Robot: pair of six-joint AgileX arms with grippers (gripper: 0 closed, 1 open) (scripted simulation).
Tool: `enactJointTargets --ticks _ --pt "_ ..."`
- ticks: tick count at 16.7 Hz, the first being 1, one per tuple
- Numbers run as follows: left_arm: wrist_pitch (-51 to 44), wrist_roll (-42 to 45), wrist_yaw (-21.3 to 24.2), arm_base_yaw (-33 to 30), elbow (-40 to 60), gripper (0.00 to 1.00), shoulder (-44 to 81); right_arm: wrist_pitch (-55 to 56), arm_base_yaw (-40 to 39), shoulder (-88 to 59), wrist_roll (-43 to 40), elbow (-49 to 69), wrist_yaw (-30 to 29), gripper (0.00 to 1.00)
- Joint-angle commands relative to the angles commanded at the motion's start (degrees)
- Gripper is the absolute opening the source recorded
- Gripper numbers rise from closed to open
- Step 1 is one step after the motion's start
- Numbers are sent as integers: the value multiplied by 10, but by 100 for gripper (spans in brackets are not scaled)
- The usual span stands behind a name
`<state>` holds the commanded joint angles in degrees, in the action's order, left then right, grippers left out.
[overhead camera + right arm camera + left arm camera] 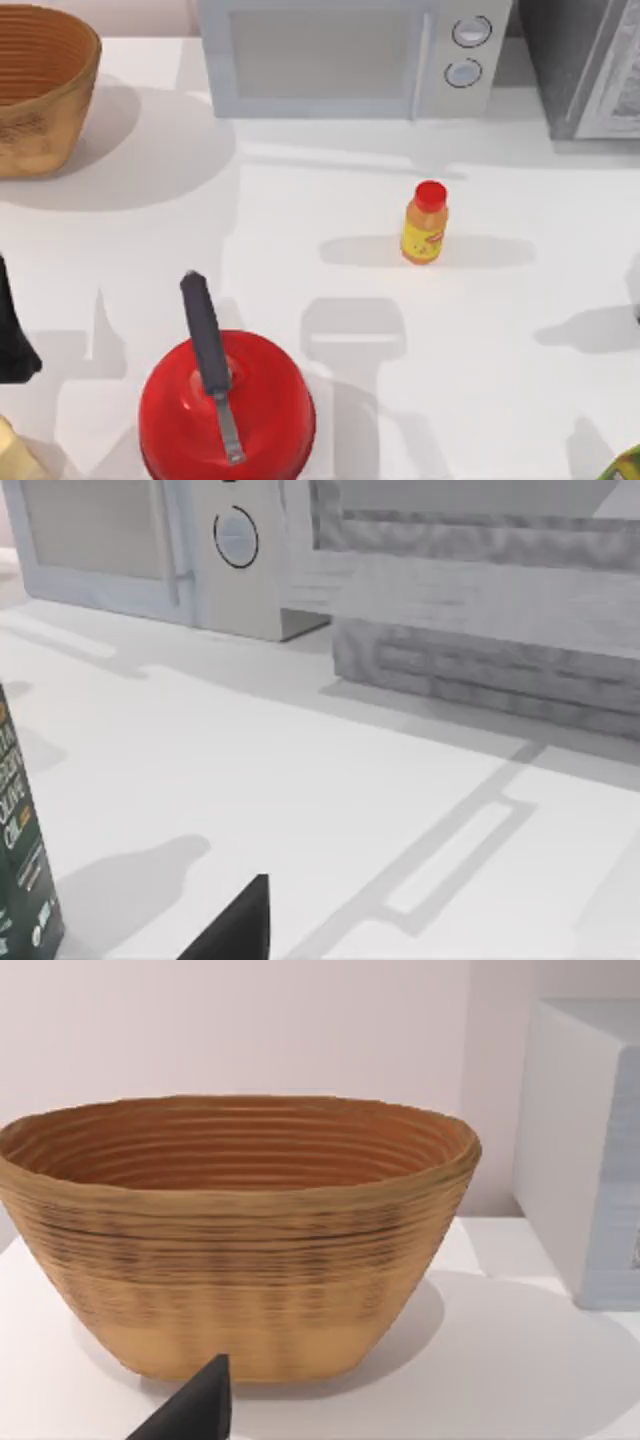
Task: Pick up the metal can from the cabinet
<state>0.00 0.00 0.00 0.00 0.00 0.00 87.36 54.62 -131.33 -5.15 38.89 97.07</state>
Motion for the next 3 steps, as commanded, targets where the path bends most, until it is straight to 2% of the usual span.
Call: enactJointTargets --ticks 3 --pt "0 0 0 0 0 100 0 0 0 0 0 0 0 100"
